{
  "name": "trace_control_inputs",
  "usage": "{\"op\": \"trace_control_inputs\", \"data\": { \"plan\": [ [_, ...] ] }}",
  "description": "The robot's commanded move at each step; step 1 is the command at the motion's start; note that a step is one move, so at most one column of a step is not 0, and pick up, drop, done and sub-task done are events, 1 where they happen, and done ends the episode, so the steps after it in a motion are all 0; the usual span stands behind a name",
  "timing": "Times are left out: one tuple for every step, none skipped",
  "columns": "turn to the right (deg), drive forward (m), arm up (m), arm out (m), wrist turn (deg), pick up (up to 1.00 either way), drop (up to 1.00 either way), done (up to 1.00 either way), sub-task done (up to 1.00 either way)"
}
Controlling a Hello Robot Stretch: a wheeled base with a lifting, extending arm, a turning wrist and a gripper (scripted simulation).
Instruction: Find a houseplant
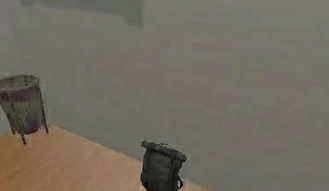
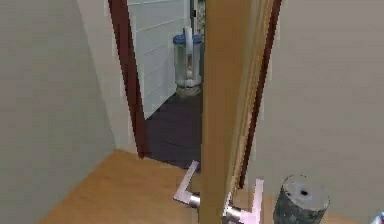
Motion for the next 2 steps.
{"op": "trace_control_inputs", "data": {
  "plan": [
    [-45.0,0.0,0.0,0.0,0.0,0.0,0.0,0.0,0.0],
    [-18.0,0.0,0.0,0.0,0.0,0.0,0.0,0.0,0.0]
  ]
}}
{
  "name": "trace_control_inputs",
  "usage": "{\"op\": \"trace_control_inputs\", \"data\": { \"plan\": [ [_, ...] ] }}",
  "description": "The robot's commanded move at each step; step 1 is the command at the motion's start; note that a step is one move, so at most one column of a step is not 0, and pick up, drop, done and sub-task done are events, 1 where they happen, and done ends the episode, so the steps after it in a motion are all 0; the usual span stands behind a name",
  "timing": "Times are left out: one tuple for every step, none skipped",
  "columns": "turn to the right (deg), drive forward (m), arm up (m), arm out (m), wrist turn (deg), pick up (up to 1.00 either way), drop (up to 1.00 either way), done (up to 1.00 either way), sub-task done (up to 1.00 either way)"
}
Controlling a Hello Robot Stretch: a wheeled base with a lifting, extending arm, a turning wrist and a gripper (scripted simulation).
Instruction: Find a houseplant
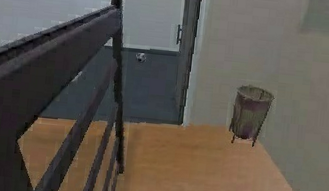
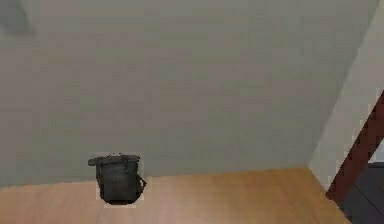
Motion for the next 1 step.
{"op": "trace_control_inputs", "data": {
  "plan": [
    [0.0,1.0,0.0,0.0,0.0,0.0,0.0,0.0,0.0]
  ]
}}
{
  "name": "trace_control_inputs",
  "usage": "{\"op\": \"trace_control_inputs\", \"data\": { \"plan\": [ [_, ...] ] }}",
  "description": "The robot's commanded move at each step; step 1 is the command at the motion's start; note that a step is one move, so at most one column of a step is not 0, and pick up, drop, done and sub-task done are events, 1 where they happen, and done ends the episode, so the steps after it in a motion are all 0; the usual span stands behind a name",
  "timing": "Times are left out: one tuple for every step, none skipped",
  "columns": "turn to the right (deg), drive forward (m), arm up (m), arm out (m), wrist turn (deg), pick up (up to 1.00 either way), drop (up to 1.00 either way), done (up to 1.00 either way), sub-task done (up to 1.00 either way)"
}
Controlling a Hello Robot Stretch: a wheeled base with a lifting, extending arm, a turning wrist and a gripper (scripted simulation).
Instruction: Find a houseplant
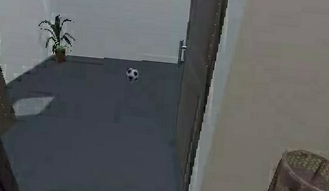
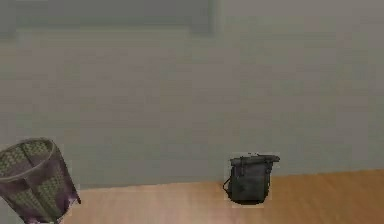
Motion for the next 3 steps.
{"op": "trace_control_inputs", "data": {
  "plan": [
    [0.0,0.5,0.0,0.0,0.0,0.0,0.0,0.0,0.0],
    [-24.0,0.0,0.0,0.0,0.0,0.0,0.0,0.0,0.0],
    [0.0,1.0,0.0,0.0,0.0,0.0,0.0,0.0,0.0]
  ]
}}
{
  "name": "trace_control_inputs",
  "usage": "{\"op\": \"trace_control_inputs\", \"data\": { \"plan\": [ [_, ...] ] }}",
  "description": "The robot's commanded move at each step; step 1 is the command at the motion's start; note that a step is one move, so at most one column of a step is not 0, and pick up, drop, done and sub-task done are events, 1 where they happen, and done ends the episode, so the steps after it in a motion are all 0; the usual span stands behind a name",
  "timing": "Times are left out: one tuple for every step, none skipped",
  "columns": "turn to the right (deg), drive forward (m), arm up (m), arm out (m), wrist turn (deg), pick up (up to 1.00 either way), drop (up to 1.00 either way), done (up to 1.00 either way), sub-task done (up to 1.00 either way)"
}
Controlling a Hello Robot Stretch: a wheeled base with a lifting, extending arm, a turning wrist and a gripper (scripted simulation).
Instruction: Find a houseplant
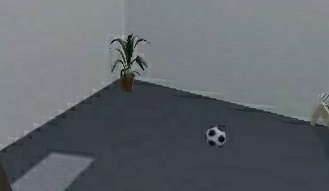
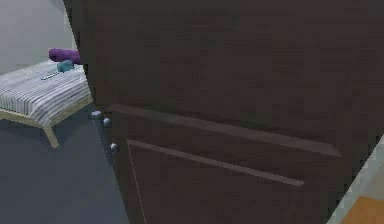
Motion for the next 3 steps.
{"op": "trace_control_inputs", "data": {
  "plan": [
    [-3.0,0.0,0.0,0.0,0.0,0.0,0.0,0.0,0.0],
    [0.0,1.0,0.0,0.0,0.0,0.0,0.0,0.0,0.0],
    [0.0,1.0,0.0,0.0,0.0,0.0,0.0,0.0,0.0]
  ]
}}
